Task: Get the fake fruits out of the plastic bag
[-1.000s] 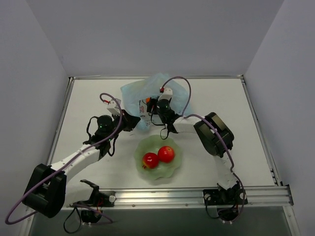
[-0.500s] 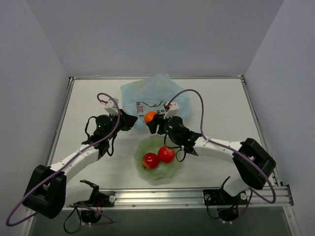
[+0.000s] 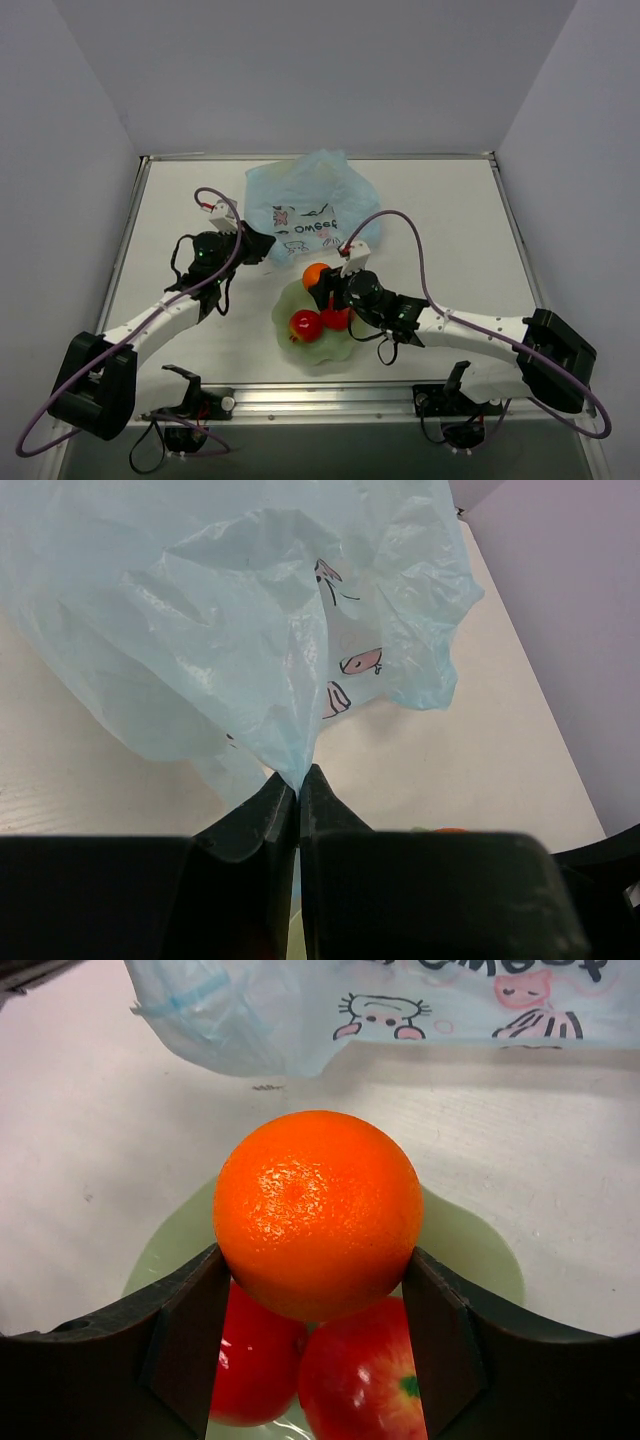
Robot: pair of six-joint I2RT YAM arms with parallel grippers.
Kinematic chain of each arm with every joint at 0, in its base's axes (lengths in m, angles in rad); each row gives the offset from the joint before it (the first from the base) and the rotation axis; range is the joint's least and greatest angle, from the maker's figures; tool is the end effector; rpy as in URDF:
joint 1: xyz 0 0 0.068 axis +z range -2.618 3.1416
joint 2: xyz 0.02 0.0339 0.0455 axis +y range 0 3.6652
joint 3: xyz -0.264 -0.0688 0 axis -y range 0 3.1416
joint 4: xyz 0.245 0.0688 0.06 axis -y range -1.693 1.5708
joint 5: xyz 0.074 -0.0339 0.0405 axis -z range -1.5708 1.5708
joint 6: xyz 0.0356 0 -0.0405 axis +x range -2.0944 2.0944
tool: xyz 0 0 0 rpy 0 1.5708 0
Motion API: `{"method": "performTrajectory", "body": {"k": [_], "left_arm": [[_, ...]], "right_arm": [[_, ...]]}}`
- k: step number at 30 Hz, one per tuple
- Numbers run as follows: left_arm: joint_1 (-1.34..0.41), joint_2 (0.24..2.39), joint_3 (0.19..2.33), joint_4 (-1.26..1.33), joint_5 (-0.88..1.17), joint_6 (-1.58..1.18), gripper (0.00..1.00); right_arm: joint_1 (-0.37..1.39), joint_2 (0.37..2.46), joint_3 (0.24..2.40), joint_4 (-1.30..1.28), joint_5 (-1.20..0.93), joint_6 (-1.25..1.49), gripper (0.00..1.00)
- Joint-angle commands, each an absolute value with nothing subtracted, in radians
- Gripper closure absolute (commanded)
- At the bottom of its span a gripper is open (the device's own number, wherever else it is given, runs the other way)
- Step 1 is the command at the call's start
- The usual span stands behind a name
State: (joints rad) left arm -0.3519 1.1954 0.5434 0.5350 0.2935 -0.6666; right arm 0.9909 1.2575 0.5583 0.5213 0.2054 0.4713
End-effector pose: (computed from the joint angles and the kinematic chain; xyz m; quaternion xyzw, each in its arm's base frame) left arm 0.2421 -0.0999 0.2455 -0.0199 0.7453 -0.4159 0.5207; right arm 0.1551 0.2235 0.2336 -0.1325 0.7544 0.3675 0.5275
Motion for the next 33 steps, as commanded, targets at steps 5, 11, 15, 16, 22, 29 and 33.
{"method": "performTrajectory", "body": {"k": [5,11,15,16,22,29,33], "left_arm": [[-0.345,1.184,0.569,0.563,0.310,-0.667,0.98],[-0.347,1.187,0.569,0.568,0.316,-0.669,0.98],[-0.347,1.189,0.571,0.571,0.321,-0.673,0.98],[-0.347,1.189,0.568,0.578,0.330,-0.678,0.98],[-0.348,1.192,0.569,0.601,0.364,-0.683,0.98],[-0.351,1.172,0.569,0.635,0.417,-0.692,0.97],[-0.356,1.138,0.565,0.624,0.404,-0.690,0.98]], "right_arm": [[1.038,1.293,0.614,0.468,0.321,0.476,0.40],[1.043,1.264,0.681,0.396,0.334,0.446,0.17],[1.037,1.244,0.719,0.380,0.391,0.396,0.24],[1.032,1.247,0.744,0.380,0.443,0.382,0.31],[0.944,1.461,0.871,0.460,0.465,0.319,0.84],[0.790,1.759,1.049,0.584,0.307,0.331,0.90],[0.758,1.903,1.217,0.592,0.281,0.276,0.88]]}}
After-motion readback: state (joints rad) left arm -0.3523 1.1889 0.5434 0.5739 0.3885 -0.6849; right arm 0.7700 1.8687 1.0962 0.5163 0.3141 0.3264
